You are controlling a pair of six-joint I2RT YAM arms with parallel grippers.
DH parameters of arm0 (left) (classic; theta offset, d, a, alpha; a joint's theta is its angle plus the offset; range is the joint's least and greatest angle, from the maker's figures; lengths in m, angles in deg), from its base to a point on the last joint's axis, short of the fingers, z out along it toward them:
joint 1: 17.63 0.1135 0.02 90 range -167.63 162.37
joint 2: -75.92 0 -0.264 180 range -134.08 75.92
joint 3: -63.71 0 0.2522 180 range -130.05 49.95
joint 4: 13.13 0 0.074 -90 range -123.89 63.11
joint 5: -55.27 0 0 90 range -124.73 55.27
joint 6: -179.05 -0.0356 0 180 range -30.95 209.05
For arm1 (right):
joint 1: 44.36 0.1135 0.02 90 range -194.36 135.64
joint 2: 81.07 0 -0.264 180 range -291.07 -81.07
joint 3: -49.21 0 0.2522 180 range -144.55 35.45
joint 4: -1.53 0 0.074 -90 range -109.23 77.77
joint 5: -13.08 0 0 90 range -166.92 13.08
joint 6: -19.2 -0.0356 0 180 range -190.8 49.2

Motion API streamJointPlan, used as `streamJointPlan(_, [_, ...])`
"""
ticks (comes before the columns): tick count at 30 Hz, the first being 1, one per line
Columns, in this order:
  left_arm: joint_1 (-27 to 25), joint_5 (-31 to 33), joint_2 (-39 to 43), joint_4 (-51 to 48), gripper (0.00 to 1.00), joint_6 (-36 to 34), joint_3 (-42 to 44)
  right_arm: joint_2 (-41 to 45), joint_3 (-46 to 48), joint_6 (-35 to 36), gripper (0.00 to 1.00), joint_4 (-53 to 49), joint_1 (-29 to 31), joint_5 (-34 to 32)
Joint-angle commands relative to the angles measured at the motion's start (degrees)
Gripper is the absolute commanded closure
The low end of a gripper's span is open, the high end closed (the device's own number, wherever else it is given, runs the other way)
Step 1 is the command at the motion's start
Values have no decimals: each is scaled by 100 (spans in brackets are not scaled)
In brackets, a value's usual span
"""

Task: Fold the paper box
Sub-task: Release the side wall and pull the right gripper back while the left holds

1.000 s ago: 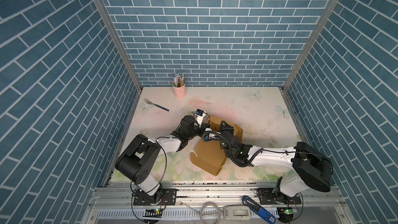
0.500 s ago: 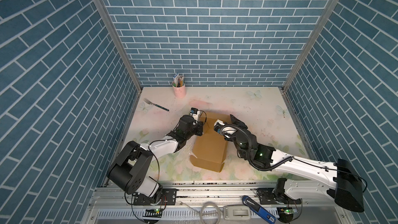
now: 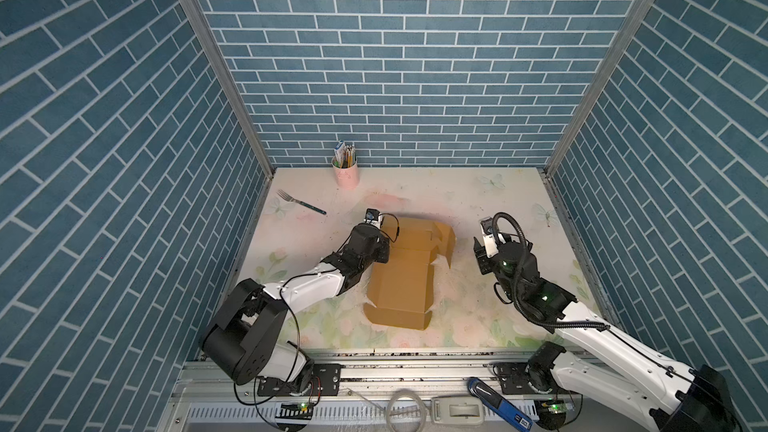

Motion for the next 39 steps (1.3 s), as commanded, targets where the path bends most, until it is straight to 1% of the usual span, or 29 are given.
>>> streamJointPlan(1, [-75,441,57,-89,95,49,-87,-115,135,-1124,46,-45,-265,994])
streamJointPlan(6, [-160,657,-47,-3,94,-47,-122,-408,445,-1592,46,365,-484,1381])
streamJointPlan(9, [-164,701,-71,1,94,-14,-117,-714,607,-1959,47,803,-562,1488])
streamJointPlan(11, [-189,747,-76,9,94,-22,-110,-974,658,-2125,48,1091,-574,1437])
streamJointPlan(16, [-200,801,-63,-211,94,-165,-227,-1690,516,-2380,50,1663,-584,1489])
streamJointPlan(20, [-238,1016,97,-532,94,-246,-310,-2162,441,-2519,51,2214,-575,1552])
streamJointPlan(23, [-280,1018,208,-302,93,-371,-65,-2433,426,-2678,52,2581,-568,1632])
streamJointPlan(27, [-325,929,213,-222,91,-488,-4,-2583,297,-2726,52,2555,-518,1661])
streamJointPlan(29, [-331,755,221,-158,91,-508,-2,-2575,364,-2782,52,2721,-484,1654])
streamJointPlan(32, [-349,701,162,-157,91,-531,-3,-2622,409,-2814,53,2902,-446,1634])
streamJointPlan(39, [-359,596,55,-115,91,-495,-4,-2888,237,-2714,55,3143,-19,1521])
